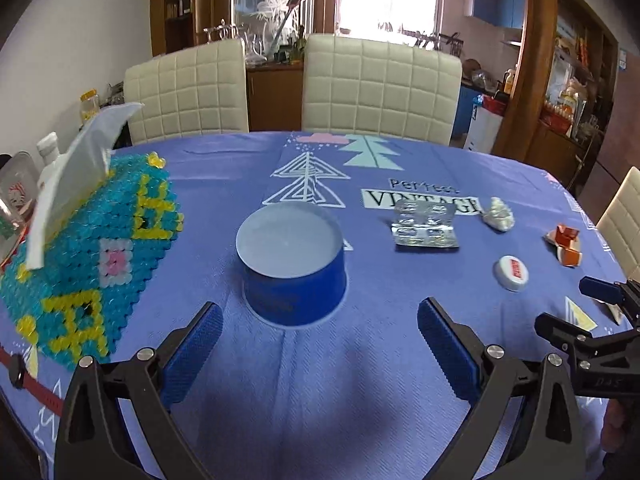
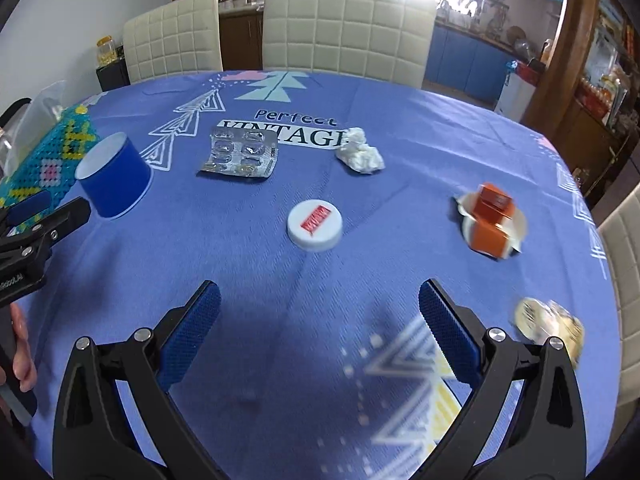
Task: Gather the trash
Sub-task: 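Grasp the blue paper cup with the left tool while the right tool grasps the white bottle cap, then carry the cup and cap over the black bin and open both tools to drop them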
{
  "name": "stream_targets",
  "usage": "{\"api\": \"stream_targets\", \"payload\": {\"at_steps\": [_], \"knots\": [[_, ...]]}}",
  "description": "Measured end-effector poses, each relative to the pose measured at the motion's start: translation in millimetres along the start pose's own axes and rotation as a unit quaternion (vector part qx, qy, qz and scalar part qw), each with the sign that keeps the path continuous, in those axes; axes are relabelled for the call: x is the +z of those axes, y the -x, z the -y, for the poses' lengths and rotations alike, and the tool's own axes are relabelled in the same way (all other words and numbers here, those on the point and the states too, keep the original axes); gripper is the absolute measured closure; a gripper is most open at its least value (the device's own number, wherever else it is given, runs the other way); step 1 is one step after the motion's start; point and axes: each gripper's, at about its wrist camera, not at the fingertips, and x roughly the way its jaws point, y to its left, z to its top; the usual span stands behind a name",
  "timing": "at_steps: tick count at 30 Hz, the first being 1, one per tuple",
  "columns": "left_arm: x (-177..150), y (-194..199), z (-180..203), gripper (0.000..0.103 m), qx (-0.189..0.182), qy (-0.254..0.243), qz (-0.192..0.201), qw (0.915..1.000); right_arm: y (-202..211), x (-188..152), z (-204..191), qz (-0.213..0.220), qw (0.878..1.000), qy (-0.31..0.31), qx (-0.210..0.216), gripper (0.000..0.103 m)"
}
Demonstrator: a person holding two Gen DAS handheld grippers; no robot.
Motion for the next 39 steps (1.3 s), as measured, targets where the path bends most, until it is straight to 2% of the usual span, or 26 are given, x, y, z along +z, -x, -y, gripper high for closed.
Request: {"api": "stream_targets", "payload": {"at_steps": [8,10,12,14,15,16,17,23,28,31,39], "knots": [[22.2,-42.6,-9.5,0.008,0.026,-0.007,-0.020,0.9994,-47.8,28.2,-4.1,-0.026,1.000,-0.008,-0.009,0.005],[24.0,-48.9,-11.7,0.008,0.021,-0.004,-0.025,0.9994,-55.5,32.4,-5.5,-0.032,0.999,-0.010,-0.009,0.007],[23.0,-49.4,-12.6,0.008,0.022,-0.005,-0.021,0.9995,-57.0,34.6,-6.3,-0.031,0.999,-0.013,0.002,0.014],[21.0,-50.7,-13.5,0.008,0.017,-0.005,-0.022,0.9996,-54.5,35.8,-7.7,-0.028,1.000,-0.011,0.005,0.030],[20.5,-53.6,-14.2,0.015,0.012,-0.003,-0.029,0.9995,-52.7,35.9,-7.9,-0.027,1.000,-0.010,0.005,0.036],[18.6,-56.6,-15.9,0.029,0.001,0.002,-0.044,0.9990,-49.9,34.8,-7.9,-0.026,1.000,-0.007,0.008,0.053],[17.5,-56.6,-17.2,0.029,-0.002,0.006,-0.047,0.9989,-47.8,33.9,-7.6,-0.028,0.999,-0.006,0.016,0.062],[6.5,-38.4,-16.8,0.029,-0.008,0.019,-0.040,0.9990,-28.7,10.3,-6.8,-0.024,1.000,0.011,0.014,0.062],[-7.0,-13.3,2.2,0.029,-0.011,-0.003,-0.034,0.9993,-2.2,-15.3,-0.3,-0.021,0.999,0.020,0.012,0.062],[-15.7,3.5,23.1,0.029,-0.024,-0.019,-0.035,0.9989,20.7,-35.9,12.2,-0.018,1.000,0.020,0.008,0.062],[-38.4,55.5,113.4,0.029,-0.078,-0.081,-0.018,0.9935,77.1,-91.5,64.9,-0.007,1.000,-0.004,-0.029,0.062]]}}
